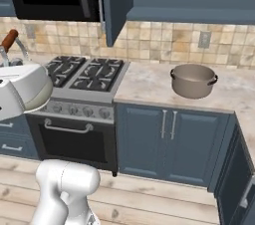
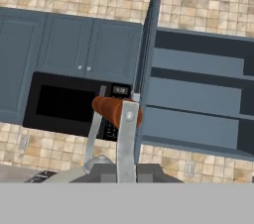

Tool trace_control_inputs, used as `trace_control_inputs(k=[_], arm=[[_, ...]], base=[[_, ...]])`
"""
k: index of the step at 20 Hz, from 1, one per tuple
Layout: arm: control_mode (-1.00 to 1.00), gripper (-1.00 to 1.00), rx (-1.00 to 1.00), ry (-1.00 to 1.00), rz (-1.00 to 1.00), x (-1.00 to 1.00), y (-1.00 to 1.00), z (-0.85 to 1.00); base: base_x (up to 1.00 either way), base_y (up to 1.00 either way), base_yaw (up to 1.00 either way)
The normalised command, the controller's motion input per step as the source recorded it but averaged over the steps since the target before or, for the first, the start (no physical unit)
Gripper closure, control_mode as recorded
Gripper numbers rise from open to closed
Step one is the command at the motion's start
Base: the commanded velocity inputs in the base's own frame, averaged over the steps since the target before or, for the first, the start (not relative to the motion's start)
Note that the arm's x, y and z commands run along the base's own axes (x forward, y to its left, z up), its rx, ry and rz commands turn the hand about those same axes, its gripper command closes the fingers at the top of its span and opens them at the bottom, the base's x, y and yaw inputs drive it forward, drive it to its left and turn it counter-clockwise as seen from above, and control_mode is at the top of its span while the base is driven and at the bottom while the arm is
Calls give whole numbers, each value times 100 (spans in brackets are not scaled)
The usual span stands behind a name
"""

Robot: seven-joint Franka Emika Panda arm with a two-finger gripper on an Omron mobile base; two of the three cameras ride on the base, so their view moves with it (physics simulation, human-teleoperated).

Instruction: Pick the kettle from the cabinet and place it on a stove burner. Then pick the pot from the counter and place it on another stove burner. Finally, turn both burners on.

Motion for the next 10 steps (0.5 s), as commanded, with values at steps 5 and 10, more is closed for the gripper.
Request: trace_control_inputs(k=[5, 10], arm=[[100, 100, 0, 0, 0, 0, 0, 0], [100, 100, 0, 0, 0, 0, 0, 0]], base=[[0, 58, 0], [12, 57, -1]])
